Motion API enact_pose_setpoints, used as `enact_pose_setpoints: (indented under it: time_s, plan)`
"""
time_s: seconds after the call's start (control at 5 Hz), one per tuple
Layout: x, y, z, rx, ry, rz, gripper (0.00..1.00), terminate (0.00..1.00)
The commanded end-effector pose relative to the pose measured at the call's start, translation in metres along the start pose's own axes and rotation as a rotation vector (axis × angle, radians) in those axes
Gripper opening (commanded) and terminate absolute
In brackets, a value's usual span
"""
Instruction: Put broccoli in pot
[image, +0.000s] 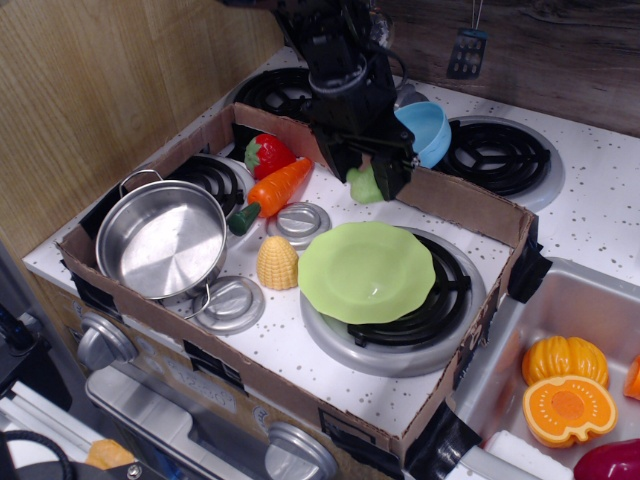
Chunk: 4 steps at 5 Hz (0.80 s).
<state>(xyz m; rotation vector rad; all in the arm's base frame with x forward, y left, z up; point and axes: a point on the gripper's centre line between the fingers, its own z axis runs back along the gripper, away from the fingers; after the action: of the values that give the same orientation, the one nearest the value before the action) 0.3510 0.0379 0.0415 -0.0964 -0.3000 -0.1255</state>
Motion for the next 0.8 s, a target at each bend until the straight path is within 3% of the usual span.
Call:
enact_pose_setpoints:
  time_s: [0.0, 0.6]
  plan:
    - [0.009, 0.011, 0.058, 0.128, -0.054, -0.025, 0.0, 0.0]
    - [-0.062, 0.029, 0.098, 0.194, -0.07, 0.088, 0.0, 0.0]
